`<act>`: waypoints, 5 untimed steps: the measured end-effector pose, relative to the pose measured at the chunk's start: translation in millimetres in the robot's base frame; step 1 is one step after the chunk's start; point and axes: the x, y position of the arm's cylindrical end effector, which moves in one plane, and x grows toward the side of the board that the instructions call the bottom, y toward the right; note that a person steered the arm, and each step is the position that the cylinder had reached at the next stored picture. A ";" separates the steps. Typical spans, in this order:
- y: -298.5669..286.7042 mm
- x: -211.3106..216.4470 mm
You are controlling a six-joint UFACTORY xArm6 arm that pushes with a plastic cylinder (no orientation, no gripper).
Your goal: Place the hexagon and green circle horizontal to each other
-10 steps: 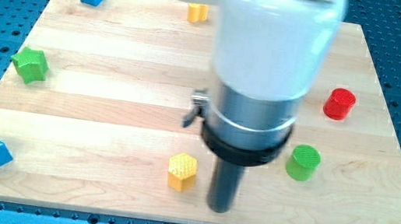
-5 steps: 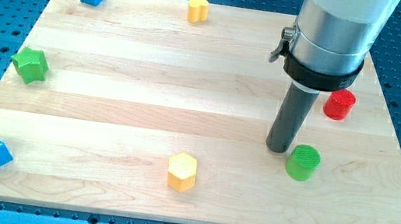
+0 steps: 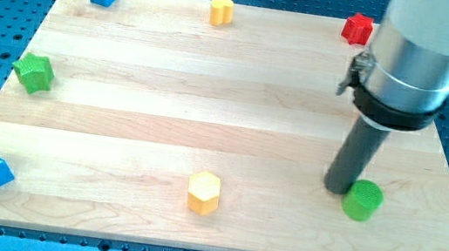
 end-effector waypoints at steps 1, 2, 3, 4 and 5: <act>19.6 -11.5; 24.5 -40.4; 33.9 -24.0; 33.9 3.6; 41.7 12.1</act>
